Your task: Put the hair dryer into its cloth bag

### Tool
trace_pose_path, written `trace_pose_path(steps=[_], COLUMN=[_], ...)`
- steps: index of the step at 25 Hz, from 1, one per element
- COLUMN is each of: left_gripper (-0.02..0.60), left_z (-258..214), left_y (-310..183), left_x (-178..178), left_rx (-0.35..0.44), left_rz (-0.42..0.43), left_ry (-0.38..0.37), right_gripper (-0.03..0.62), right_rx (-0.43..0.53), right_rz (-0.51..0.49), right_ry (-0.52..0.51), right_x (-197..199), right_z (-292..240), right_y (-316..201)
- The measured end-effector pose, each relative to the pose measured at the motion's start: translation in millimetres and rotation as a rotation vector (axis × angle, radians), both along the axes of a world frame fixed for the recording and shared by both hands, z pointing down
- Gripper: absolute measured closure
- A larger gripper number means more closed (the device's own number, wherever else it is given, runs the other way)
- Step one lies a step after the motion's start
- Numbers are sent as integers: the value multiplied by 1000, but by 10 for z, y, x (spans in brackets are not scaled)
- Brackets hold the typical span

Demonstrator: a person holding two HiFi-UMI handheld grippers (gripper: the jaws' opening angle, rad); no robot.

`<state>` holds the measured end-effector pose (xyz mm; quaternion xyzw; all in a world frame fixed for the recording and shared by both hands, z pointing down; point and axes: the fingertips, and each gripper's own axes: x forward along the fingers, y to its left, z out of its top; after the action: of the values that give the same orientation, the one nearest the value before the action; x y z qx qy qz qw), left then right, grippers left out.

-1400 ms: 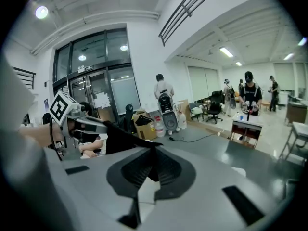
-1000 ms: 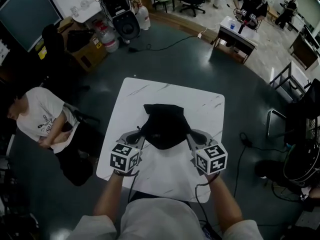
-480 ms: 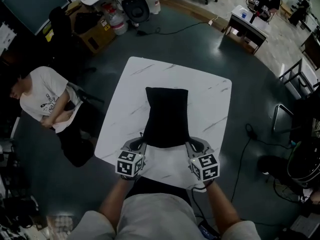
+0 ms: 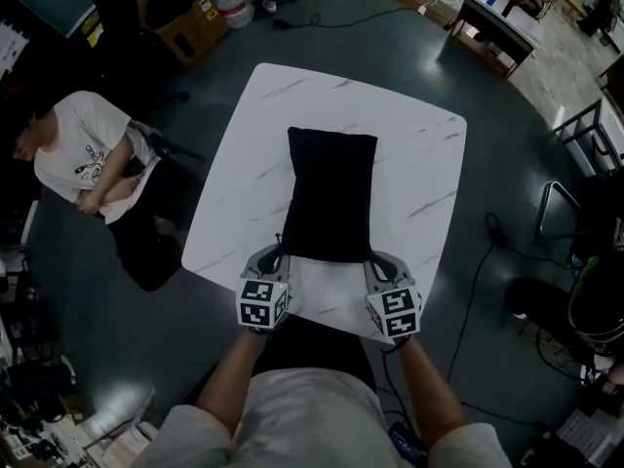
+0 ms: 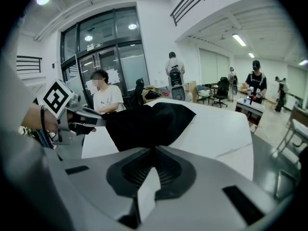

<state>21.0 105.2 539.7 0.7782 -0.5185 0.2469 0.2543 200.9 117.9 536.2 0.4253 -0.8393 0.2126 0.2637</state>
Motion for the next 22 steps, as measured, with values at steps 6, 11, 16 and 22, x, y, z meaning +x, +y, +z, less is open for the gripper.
trace_pose_path(steps=[6,11,16,22], left_gripper=[569,568,568,564], left_z=[245,504,689,789], left_y=[147,249,321,517], left_x=[-62,-89,-110,-213], left_rx=[-11,-52,-71,-96], left_rz=[-16,2,17,2], left_ry=[-51,-87,-80,-83], right_gripper=[572,572,571,527], right_rx=[3,0,9,11], right_rz=[30,68,101,107], right_ry=[24,49,75,105], right_x=[-47,-66,-99,-146], right_z=[280,439,548,564], right_y=[164,228,286,438])
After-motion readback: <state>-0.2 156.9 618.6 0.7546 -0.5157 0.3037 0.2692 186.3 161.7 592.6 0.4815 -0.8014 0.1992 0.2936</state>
